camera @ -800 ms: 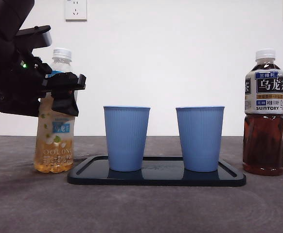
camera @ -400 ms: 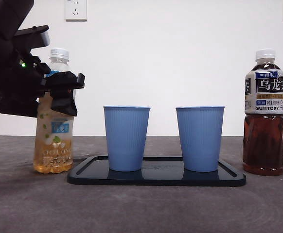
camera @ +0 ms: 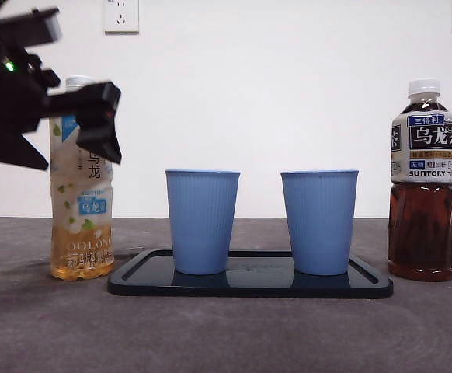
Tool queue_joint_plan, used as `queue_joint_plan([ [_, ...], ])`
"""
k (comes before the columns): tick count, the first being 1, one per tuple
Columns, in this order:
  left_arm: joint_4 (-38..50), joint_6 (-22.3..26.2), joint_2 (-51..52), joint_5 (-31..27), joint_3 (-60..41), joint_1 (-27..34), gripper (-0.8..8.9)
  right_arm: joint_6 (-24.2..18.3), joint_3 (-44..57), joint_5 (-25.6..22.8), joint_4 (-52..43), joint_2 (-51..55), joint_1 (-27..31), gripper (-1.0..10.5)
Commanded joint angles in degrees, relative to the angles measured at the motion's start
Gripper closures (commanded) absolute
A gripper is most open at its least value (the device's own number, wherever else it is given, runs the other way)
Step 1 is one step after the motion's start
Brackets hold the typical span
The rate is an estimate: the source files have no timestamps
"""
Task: Pour the drink into the cup
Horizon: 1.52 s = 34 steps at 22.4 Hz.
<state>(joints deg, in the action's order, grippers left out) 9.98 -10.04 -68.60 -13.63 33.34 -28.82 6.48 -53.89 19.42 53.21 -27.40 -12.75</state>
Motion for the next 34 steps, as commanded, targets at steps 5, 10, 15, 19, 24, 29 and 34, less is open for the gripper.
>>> queue_joint_plan([
  [5, -9.44, -1.49, 10.29, 0.15, 1.2, -2.84, 3.05, 0.79, -0.81, 0.02, -0.46, -0.17, -0.24, 4.5],
  [10, -21.77, -1.6, 18.78, 4.07, 4.37, -5.25, 3.05, 0.79, -0.81, 0.09, -0.46, -0.17, -0.24, 4.5],
  [15, -36.2, -1.6, 24.39, 9.81, 10.67, -6.99, 3.05, 0.52, -0.81, 2.05, -0.44, -0.17, -0.24, 4.5],
  [19, -50.1, -1.64, 27.43, 16.74, 18.01, -7.89, 3.06, 0.11, -0.81, 8.26, -0.46, -0.17, -0.24, 4.5],
  [24, -60.63, -2.97, 30.97, 25.11, 25.35, -8.07, 3.14, -0.57, -0.83, 15.67, -0.44, -0.17, -0.24, 4.5],
  [29, -61.4, -2.58, 35.87, 25.83, 26.82, -8.07, 3.15, -0.52, -0.83, 18.45, -0.46, -0.17, -0.24, 4.5],
  [34, -61.42, -2.45, 36.92, 25.81, 26.82, -8.07, 3.19, -0.52, -0.83, 18.51, -0.55, -0.17, -0.24, 4.5],
])
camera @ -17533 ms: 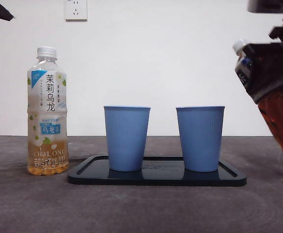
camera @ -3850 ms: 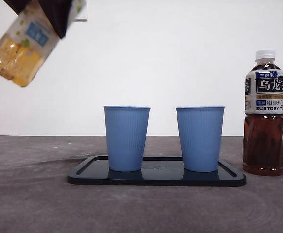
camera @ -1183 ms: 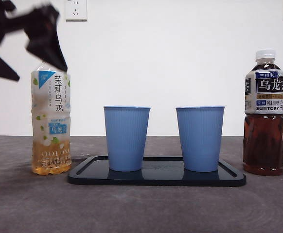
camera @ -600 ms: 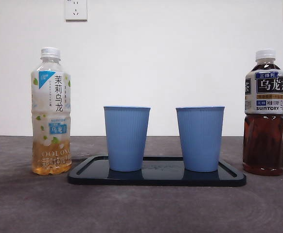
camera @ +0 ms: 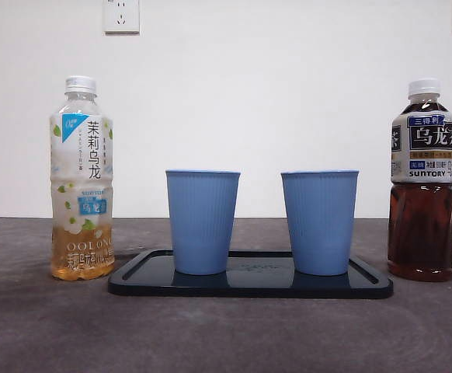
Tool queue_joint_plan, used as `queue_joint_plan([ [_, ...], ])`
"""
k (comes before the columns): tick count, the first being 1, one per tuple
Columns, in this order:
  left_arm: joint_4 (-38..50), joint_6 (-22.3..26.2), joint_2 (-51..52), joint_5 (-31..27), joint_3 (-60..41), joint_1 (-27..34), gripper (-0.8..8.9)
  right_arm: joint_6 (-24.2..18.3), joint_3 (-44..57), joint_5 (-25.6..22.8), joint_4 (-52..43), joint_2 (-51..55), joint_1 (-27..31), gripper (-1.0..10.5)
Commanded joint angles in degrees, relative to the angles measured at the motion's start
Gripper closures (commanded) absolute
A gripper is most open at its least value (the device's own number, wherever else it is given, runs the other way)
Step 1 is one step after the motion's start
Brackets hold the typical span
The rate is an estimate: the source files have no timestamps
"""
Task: Pour the drink into the cup
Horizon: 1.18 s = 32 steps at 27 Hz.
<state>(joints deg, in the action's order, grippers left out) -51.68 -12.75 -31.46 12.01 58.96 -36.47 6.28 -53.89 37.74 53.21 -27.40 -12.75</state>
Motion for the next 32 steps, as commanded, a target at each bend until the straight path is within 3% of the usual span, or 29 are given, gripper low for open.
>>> queue_joint_plan([
  [1, 0.15, 0.26, -0.22, 0.17, 1.2, -0.42, 3.4, -0.33, -0.83, 0.17, -0.55, -0.17, -0.24, 4.5],
  [2, 0.13, 0.35, -0.24, 0.15, 1.2, -0.42, 4.34, -0.35, -0.83, 0.15, -0.55, -0.17, -0.24, 5.0],
  [4, -0.2, 1.88, -0.28, 0.17, 1.2, -0.42, 7.6, -0.37, -0.83, 0.09, -0.42, -0.17, -0.24, 7.9],
  [5, -0.37, 2.25, -0.31, 0.15, 1.2, -0.42, 7.96, -0.48, -0.83, -0.2, -0.46, -0.17, -0.24, 9.6],
  [6, -0.35, 2.25, -0.33, 0.11, 1.18, -0.39, 7.9, -0.7, -0.83, -0.26, -0.57, -0.17, -0.22, 9.2],
  [25, 0.31, 1.73, -0.15, 0.11, 0.98, 0.09, 7.93, -0.35, -0.83, -0.22, -0.63, -0.17, -0.24, 9.3],
  [29, 2.64, 1.73, 1.09, 0.17, -1.4, 4.85, 7.93, -0.35, -0.85, -0.22, -0.63, -0.17, -0.24, 9.3],
  [32, 11.63, 1.66, 4.48, 0.17, -8.9, 11.72, 7.93, -0.35, -0.85, -0.22, -0.63, -0.17, -0.24, 9.3],
])
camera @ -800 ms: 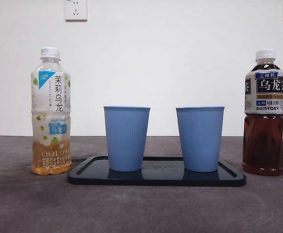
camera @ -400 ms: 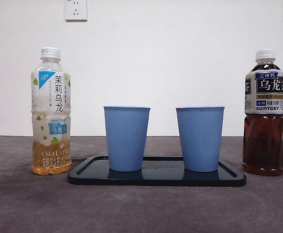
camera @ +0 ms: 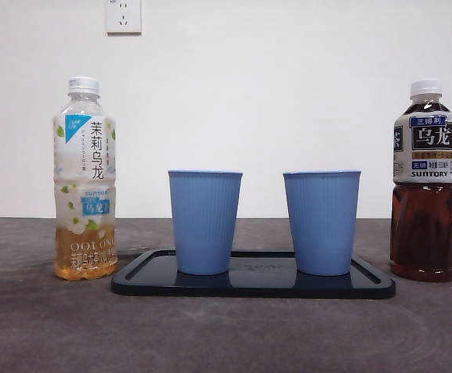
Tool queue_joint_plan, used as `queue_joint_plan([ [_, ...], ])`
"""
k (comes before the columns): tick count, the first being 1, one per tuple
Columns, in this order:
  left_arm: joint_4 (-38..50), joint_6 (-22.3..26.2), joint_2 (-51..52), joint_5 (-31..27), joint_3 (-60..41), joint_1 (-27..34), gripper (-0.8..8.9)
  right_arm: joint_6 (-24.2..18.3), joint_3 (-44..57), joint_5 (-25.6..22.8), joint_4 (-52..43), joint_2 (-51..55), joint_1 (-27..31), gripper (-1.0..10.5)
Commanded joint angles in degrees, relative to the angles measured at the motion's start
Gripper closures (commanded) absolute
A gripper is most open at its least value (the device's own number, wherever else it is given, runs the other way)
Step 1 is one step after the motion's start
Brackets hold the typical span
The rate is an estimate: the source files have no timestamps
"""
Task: Pour the drink into the cup
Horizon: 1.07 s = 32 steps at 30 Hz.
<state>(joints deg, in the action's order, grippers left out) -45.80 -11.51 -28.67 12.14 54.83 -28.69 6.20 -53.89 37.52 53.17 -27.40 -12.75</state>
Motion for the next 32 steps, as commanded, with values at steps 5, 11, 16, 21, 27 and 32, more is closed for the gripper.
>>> queue_joint_plan([
  [5, 21.2, 1.64, 12.04, 0.0, -22.73, 16.46, 7.93, -0.26, -0.85, 0.02, -0.59, -0.17, -0.22, 9.3],
  [11, 22.91, 6.01, 23.89, -0.61, -37.2, 27.19, 7.93, -0.26, -0.85, 0.0, -0.61, -0.17, -0.24, 9.3],
  [16, 25.88, 6.36, 28.48, -3.98, -44.92, 29.44, 7.93, -0.26, -0.85, 0.0, -0.61, -0.17, -0.24, 9.3],
  [21, 29.48, 6.34, 28.48, -6.84, -49.27, 29.42, 7.93, -0.26, -0.85, 0.0, -0.61, -0.17, -0.24, 9.3],
  [27, 34.86, 5.25, 28.48, -7.28, -53.07, 29.42, 7.93, -0.26, -0.85, 0.0, -0.61, -0.17, -0.24, 9.3],
  [32, 35.15, 4.94, 28.48, -7.76, -54.14, 29.09, 7.93, -0.26, -0.85, 0.0, -0.61, -0.17, -0.24, 9.3],
])
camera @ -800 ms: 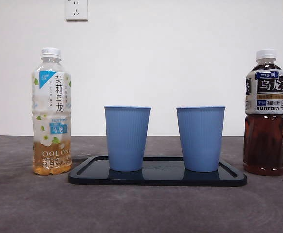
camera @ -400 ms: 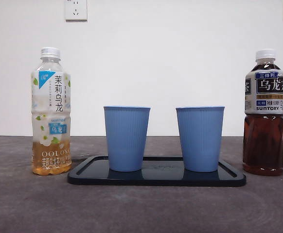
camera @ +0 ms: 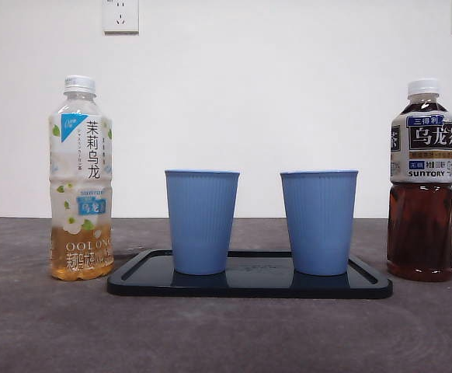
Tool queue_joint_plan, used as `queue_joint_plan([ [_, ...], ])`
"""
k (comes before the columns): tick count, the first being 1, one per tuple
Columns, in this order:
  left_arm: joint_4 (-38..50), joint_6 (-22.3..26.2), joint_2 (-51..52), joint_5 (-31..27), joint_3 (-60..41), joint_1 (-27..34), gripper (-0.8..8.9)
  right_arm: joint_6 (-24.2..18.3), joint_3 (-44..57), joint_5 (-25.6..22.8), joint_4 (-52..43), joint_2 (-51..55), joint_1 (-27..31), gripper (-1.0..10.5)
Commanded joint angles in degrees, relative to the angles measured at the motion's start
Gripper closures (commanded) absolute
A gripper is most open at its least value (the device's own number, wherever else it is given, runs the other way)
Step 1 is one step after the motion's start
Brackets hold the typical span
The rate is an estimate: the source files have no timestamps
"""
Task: Pour the drink into the cup
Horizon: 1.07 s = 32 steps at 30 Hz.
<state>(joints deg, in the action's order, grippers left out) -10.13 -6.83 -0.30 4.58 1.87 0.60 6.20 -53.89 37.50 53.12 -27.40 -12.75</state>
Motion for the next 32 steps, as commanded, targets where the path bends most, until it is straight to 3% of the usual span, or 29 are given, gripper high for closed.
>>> queue_joint_plan([
  [1, -0.52, 0.42, 0.11, -0.28, -1.18, -0.24, 7.93, -0.26, -0.85, 0.02, -0.57, -0.17, -0.22, 9.3],
  [25, -0.44, 0.31, 0.11, -0.28, -1.18, -0.24, 7.93, -0.26, -0.63, 0.09, -0.81, 0.42, 0.39, 9.3],
  [28, -0.44, 0.31, 0.11, -0.28, -1.18, -0.24, 7.93, -1.81, 2.29, 0.35, -7.93, 2.14, 3.52, 9.3],
  [32, -0.44, 0.31, 0.11, -0.28, -1.18, -0.24, 7.93, -4.63, 14.19, 0.74, -23.85, 8.55, 7.78, 9.3],
])
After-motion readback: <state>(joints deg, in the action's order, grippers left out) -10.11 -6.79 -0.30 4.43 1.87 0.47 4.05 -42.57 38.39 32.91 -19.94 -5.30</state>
